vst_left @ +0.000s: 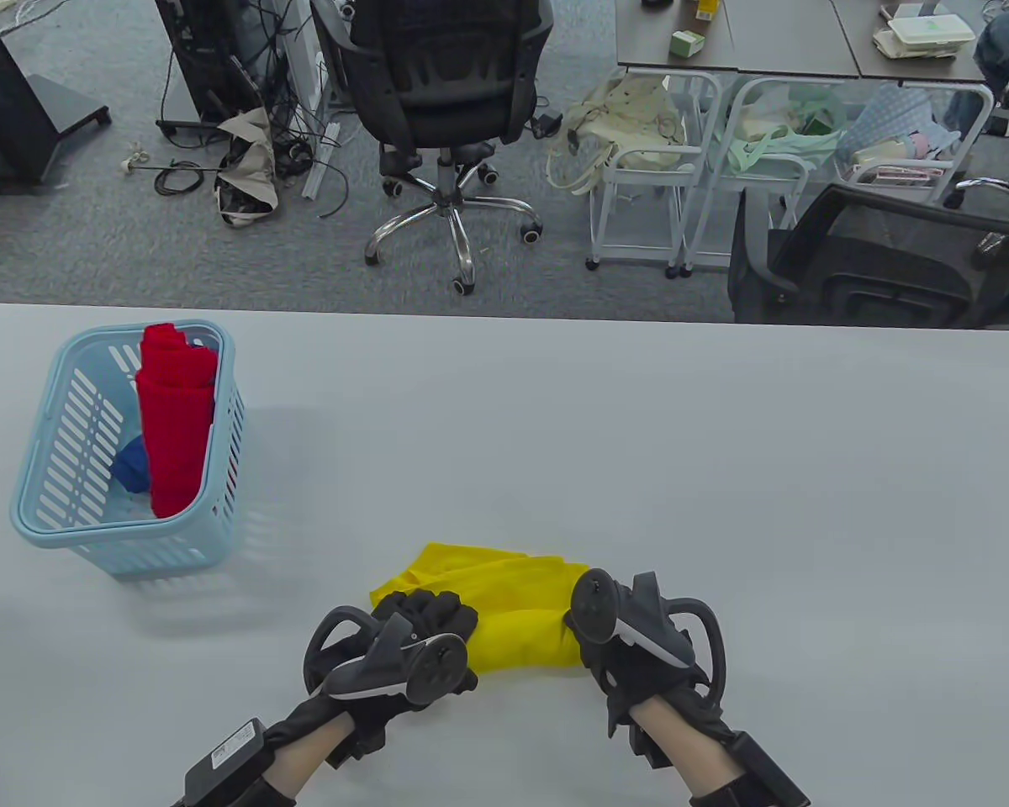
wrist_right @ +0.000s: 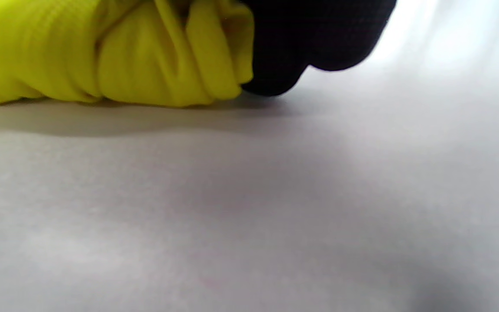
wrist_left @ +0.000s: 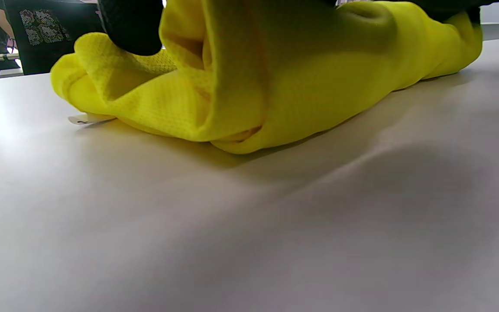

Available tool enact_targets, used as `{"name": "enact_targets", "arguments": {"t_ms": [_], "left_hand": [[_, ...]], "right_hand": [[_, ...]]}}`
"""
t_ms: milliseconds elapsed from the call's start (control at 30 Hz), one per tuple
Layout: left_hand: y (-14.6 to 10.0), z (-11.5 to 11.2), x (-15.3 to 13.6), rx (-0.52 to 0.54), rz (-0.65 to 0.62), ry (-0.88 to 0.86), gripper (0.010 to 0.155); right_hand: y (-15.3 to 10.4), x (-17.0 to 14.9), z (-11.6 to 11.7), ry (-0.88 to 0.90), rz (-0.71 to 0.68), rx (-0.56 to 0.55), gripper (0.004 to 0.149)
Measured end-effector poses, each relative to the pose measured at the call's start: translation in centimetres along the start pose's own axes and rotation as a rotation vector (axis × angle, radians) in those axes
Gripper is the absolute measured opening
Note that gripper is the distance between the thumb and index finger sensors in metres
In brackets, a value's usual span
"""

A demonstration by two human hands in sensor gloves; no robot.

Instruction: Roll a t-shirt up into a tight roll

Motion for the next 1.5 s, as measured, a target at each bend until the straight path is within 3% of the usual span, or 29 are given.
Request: {"name": "enact_targets", "arguments": {"t_ms": [67,200,267,333,433,533,667,800,933,1067,1167,1367,1500], "left_hand": [[0.1,-0.4,0.2,-0.034,0.013,0.062,0.083],[0.2,-0.3,1.0,0.047,0.042,0.264,0.071],[0.4,-0.1,0.8,0.038,0.042,0.204,0.065],[0.6,0.1,0.0,0.026,0.051,0.092,0.062],[0.8,0.4,-1.6,0.015,0.068,-0.074,0.059],[0.7,0.6,-2.9,0.022,0.087,-0.195,0.058],[0.7,0.6,-3.5,0.019,0.105,-0.272,0.061],[0.3,0.0,-2.2,0.023,0.088,-0.14,0.063],[0.1,0.1,-1.0,0.035,0.071,0.027,0.08],[0.2,0.4,0.1,0.093,0.074,0.218,0.073],[0.4,0.5,-0.4,0.069,0.067,0.102,0.065],[0.8,0.7,-3.0,0.027,0.093,-0.194,0.063],[0.9,0.6,-4.1,0.012,0.114,-0.296,0.062]], "right_hand": [[0.0,0.0,0.0,0.004,-0.004,0.002,0.064],[-1.2,0.6,-1.1,-0.045,-0.013,-0.076,0.068],[-2.1,1.3,-1.9,-0.113,-0.042,-0.158,0.066],[-2.7,2.5,-2.1,-0.136,-0.191,-0.171,0.063],[-2.6,4.0,-0.4,-0.119,-0.369,-0.023,0.067],[-2.2,4.5,0.7,-0.249,-0.323,-0.041,0.076],[-1.6,4.5,0.5,-0.218,-0.316,-0.039,0.07],[-1.5,3.9,0.1,-0.113,-0.346,-0.001,0.064],[-1.1,3.0,0.0,0.047,-0.39,0.073,0.063],[-0.5,2.2,0.4,0.215,-0.421,0.151,0.063],[-0.6,2.1,0.1,0.139,-0.366,0.095,0.064],[-1.8,2.8,-1.0,-0.037,-0.324,-0.082,0.061],[-2.1,3.7,-0.5,-0.111,-0.342,-0.079,0.066]]}}
Point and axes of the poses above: the tracker on the back of each hand, its own x axis roughly to the thumb side, its own y axis roughly from the wrist to the fingertips, z = x × y, the point moved 2 cm from there along y, roughly from the wrist to the fingertips, and after that the axes turned 3 degrees about -y, right-handed, at the moved point
